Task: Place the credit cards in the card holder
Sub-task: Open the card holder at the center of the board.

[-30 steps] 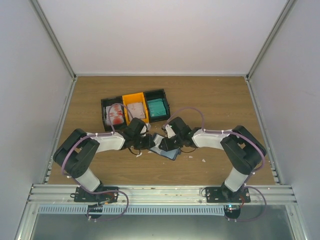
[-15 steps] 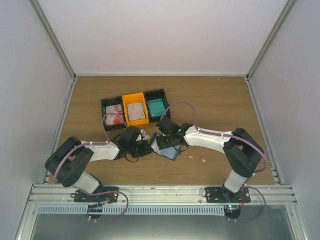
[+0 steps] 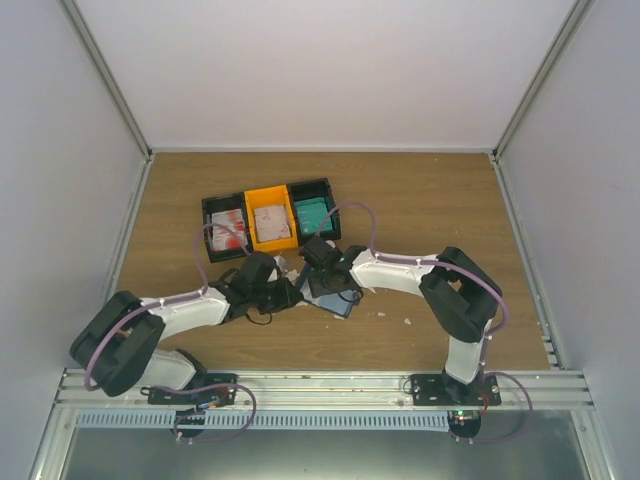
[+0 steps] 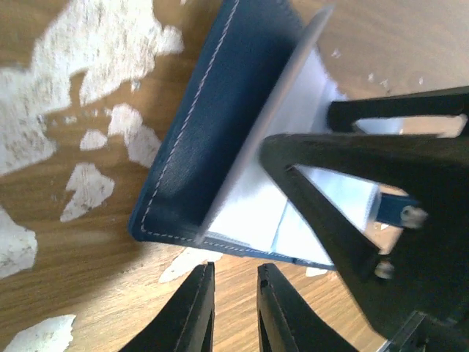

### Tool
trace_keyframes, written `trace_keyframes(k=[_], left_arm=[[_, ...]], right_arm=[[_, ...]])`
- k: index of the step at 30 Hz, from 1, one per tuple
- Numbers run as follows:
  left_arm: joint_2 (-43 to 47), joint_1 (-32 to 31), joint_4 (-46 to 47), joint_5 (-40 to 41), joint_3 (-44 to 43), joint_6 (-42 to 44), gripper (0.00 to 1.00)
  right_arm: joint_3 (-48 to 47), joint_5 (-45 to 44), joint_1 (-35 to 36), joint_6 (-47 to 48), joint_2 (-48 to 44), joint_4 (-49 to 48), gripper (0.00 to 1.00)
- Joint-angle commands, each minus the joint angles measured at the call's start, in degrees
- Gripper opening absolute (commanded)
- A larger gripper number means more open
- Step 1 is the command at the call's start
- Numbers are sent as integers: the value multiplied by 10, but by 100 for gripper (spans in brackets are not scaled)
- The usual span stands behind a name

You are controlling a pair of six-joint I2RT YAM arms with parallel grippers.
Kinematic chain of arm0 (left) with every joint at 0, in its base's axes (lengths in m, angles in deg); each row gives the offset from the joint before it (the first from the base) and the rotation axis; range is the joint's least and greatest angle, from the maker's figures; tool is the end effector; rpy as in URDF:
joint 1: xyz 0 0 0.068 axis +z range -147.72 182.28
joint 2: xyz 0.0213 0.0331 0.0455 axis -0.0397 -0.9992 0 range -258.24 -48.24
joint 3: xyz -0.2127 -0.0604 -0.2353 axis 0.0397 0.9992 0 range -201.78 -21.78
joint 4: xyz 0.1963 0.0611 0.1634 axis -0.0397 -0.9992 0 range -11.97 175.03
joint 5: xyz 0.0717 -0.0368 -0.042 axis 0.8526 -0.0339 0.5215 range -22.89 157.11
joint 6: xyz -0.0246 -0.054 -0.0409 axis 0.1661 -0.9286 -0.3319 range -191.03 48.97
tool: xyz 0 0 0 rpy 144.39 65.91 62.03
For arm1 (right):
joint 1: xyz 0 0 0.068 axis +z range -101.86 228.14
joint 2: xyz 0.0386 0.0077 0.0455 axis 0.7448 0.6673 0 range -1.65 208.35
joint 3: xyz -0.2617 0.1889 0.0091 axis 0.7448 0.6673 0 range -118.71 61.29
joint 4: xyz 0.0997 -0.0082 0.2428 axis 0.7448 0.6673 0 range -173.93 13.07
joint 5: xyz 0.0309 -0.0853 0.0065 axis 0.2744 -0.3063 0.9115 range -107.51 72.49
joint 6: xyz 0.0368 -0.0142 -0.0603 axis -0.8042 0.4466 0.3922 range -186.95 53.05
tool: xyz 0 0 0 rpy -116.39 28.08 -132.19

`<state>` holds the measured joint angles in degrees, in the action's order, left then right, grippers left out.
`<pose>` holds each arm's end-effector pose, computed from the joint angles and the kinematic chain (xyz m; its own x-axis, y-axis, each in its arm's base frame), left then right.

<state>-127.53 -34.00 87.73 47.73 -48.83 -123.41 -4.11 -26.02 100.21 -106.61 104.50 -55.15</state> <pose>0.1851 -0.1603 0.1665 -0.9540 -0.2267 -0.1962 -0.0392 0.7431 -0.6681 0.2406 0.2943 0.1767 -0.9209 -0.1549 -0.3578 -0.2086 0.9710 0.1165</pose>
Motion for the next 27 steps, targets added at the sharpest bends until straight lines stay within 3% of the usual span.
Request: trace_keyframes(k=[1,9,13,19,27], left_arm=[[41,8,-59,61,-38,48,24],[28,45,-81,44,-65,87,39],[4,49,-77,15,-72,95,44],[-38,50,-61,-32,-79,103,48],[-92,50,-31,-61,-102,106,34]], right_arm=[[28,-11,1,27,15,-4,61],[102,44,-21,257,-37,-74,62],[119,80,-48,325,-60,-79,62],[89,82,-64,315,-81,-57,62],[77,101,-59,268,-97,-52,60]])
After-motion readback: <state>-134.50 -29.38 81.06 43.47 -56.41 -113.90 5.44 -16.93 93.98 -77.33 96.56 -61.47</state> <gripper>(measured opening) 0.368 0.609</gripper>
